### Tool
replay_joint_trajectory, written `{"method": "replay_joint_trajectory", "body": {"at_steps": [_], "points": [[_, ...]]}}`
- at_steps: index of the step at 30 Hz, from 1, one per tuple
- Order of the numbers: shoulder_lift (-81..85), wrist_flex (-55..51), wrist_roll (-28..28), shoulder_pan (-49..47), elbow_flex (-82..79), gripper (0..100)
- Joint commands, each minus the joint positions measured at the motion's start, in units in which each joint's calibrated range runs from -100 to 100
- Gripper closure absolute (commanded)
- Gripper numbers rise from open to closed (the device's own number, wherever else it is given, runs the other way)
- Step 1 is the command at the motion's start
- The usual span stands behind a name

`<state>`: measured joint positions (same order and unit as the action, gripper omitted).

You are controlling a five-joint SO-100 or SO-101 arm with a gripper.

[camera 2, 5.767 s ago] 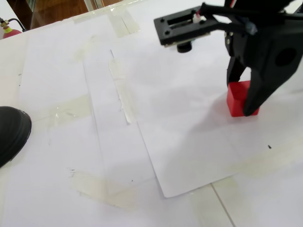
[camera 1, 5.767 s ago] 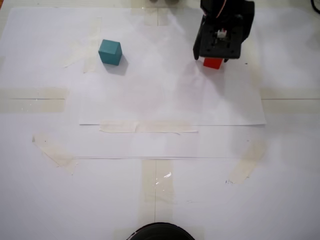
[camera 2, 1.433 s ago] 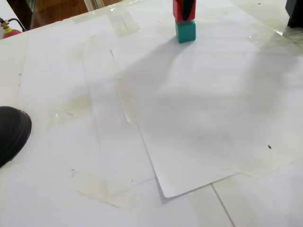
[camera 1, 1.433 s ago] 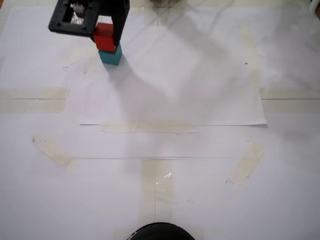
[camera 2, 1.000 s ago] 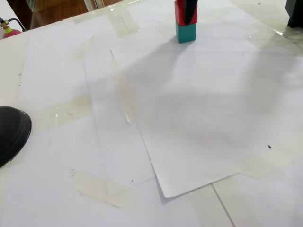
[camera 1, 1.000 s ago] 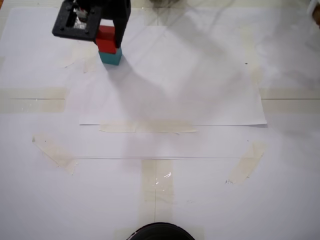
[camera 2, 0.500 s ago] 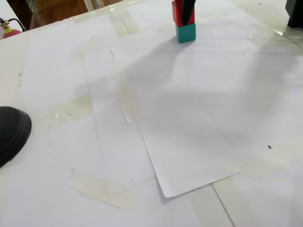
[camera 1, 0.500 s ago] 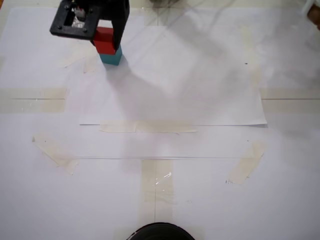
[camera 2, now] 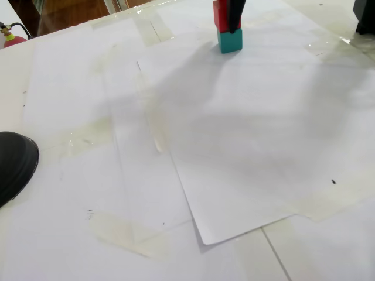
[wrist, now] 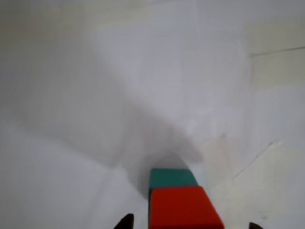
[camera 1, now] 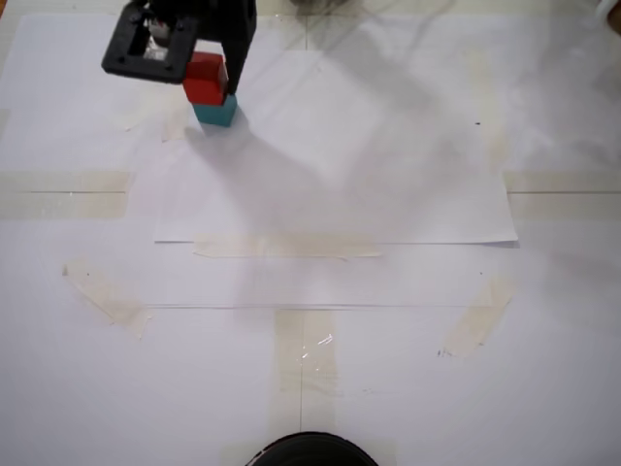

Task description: Put the red cube on the top of the blue cube.

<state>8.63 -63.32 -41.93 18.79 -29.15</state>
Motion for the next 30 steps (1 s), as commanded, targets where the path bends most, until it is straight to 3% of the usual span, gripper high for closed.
{"method": "replay_joint_trajectory", "body": {"at_steps": [1,18,30], "points": [[3.0,-2.0,-1.8,-1.4,0.7,64],[4.7,-2.2,-2.0,-2.4,4.3,63],[13.6,-15.9,-4.2,-2.4,18.9,64]]}}
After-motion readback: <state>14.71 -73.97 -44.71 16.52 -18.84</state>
